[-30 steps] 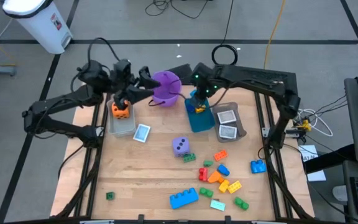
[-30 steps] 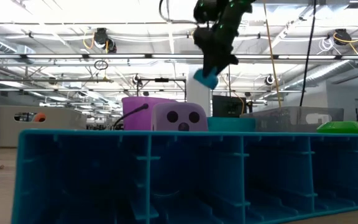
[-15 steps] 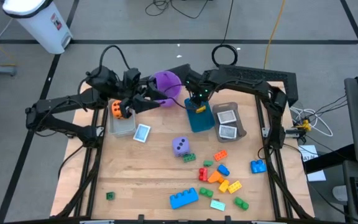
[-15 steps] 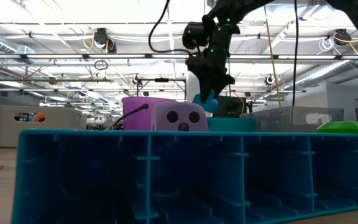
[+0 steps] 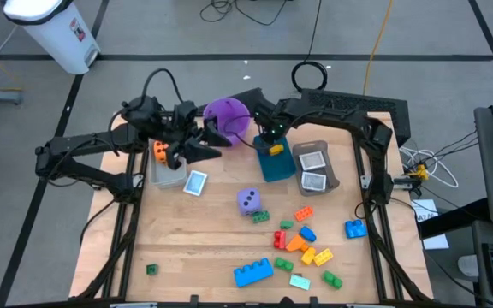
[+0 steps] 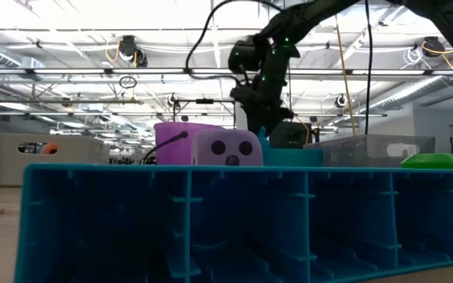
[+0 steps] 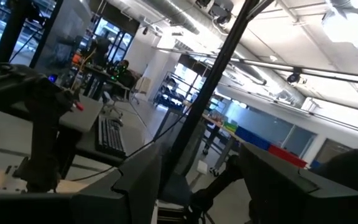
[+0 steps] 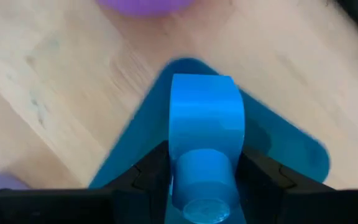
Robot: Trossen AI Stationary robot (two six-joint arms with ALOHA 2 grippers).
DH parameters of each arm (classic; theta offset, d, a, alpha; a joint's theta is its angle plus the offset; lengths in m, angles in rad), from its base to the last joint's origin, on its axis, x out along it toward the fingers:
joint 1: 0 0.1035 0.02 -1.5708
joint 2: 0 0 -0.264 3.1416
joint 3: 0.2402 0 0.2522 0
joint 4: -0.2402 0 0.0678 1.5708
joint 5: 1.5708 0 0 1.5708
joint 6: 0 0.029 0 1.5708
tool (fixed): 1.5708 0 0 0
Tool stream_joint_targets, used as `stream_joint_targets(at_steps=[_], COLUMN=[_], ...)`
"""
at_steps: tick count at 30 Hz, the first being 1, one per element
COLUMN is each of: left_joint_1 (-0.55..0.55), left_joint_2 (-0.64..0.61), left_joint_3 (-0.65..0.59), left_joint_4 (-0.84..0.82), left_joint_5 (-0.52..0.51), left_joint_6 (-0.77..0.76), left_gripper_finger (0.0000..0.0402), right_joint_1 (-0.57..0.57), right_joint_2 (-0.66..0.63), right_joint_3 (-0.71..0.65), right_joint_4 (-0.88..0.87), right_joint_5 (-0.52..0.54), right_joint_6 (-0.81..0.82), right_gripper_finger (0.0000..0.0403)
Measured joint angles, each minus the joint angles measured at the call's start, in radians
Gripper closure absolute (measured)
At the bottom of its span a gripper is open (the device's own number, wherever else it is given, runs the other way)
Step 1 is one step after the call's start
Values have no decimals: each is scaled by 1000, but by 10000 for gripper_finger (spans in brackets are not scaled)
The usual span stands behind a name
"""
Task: Pick & Place Toys
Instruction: Put the blue game piece into the blue bin, then put the green game piece into the blue bin
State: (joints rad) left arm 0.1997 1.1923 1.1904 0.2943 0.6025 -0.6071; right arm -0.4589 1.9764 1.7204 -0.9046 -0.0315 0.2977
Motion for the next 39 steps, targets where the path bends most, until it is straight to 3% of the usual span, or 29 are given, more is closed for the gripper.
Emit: stream_joint_targets(at_steps=[7,18,30,35,39], left_joint_1=[0,0,12,17,26], left_joint_2=[0,0,0,-3,-34], left_joint_3=[0,0,0,0,0], left_joint_4=[-15,-14,21,29,3], left_joint_5=[4,-1,-2,1,62], left_joint_6=[0,2,0,-1,-31], left_gripper_finger=[178,178,178,178,179], right_joint_1=[-5,-15,-131,-106,-49], right_joint_2=[-2,-15,-222,-324,-376], right_joint_3=[-82,-102,-103,-103,-102], right_joint_4=[35,114,136,188,247], right_joint_5=[-56,-81,-345,-392,-390], right_joint_6=[7,0,37,50,68], right_gripper_finger=[256,199,176,181,179])
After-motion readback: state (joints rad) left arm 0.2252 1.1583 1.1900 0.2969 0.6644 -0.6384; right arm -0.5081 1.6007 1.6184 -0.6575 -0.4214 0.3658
